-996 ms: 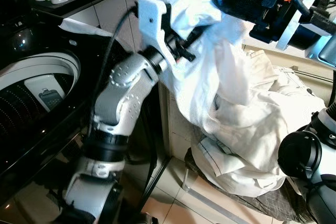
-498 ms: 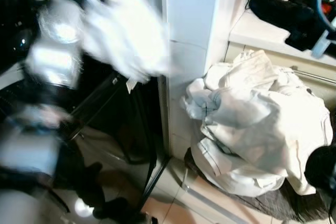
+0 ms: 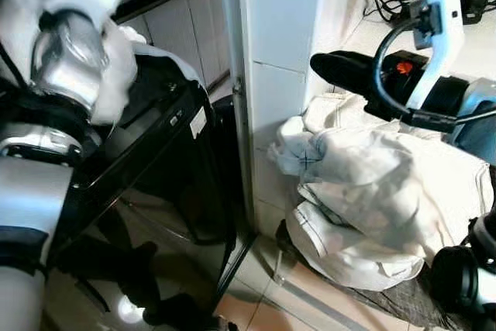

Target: Clothes washing

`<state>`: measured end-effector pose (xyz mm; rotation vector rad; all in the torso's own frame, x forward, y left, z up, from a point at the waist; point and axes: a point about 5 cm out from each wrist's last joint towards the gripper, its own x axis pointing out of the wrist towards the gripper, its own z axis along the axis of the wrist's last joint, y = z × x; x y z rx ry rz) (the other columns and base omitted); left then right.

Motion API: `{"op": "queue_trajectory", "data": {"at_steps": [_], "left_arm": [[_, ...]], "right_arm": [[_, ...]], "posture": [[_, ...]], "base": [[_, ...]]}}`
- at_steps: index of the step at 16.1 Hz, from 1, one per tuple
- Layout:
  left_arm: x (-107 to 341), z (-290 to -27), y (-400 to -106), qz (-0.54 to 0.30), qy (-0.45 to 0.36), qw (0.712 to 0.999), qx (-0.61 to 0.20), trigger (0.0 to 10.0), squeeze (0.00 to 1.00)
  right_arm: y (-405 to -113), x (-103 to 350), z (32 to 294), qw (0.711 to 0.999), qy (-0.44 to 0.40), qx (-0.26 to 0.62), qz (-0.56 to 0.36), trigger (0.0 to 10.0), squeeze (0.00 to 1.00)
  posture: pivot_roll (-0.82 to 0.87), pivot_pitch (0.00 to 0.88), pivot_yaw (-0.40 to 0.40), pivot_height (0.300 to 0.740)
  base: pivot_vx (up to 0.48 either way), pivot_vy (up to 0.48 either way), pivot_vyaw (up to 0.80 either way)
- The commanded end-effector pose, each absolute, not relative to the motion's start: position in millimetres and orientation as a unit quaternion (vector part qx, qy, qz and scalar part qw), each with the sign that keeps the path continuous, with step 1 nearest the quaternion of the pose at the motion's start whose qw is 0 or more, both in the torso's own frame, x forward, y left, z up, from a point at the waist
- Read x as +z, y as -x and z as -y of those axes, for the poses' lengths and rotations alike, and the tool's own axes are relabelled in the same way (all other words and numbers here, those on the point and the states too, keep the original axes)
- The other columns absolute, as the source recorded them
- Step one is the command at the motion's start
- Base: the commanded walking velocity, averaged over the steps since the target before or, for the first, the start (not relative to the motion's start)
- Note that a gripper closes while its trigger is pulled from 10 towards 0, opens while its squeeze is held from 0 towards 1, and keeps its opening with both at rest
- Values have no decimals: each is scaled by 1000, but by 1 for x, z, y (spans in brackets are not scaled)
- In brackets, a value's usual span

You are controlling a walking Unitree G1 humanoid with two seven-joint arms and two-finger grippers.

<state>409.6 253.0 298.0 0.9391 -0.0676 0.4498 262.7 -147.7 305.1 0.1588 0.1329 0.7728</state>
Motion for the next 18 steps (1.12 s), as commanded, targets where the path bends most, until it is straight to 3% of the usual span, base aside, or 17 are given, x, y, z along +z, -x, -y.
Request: {"op": "queue_trajectory", "data": {"at_steps": [1,6,10,14,16,18], "left_arm": [[305,-257,-410,26,-445,869,214,10000,1000],[282,-267,-409,-69,-426,885,175,10000,1000],[267,-277,-406,-144,-451,871,135,10000,1000],[248,-279,-402,-155,-258,948,100,10000,1000],[244,-296,-393,-159,-209,957,122,10000,1000],[241,-320,-380,-181,-251,938,156,10000,1000]], "right_arm": [[-260,303,144,921,-69,379,-65,10000,0],[-260,293,140,919,-64,380,-84,10000,0],[-260,290,137,915,-64,388,-90,10000,0],[-261,288,133,910,-66,399,-95,10000,0],[-261,287,128,902,-67,414,-104,10000,0],[-263,287,124,895,-66,427,-110,10000,0]], "posture": [[-106,0,120,740],[-89,0,103,740],[-74,0,93,740],[-67,0,87,740],[-22,0,29,740],[-1,0,6,740]], "base": [[0,0,0],[0,0,0],[0,0,0],[0,0,0],[0,0,0],[0,0,0]]}}
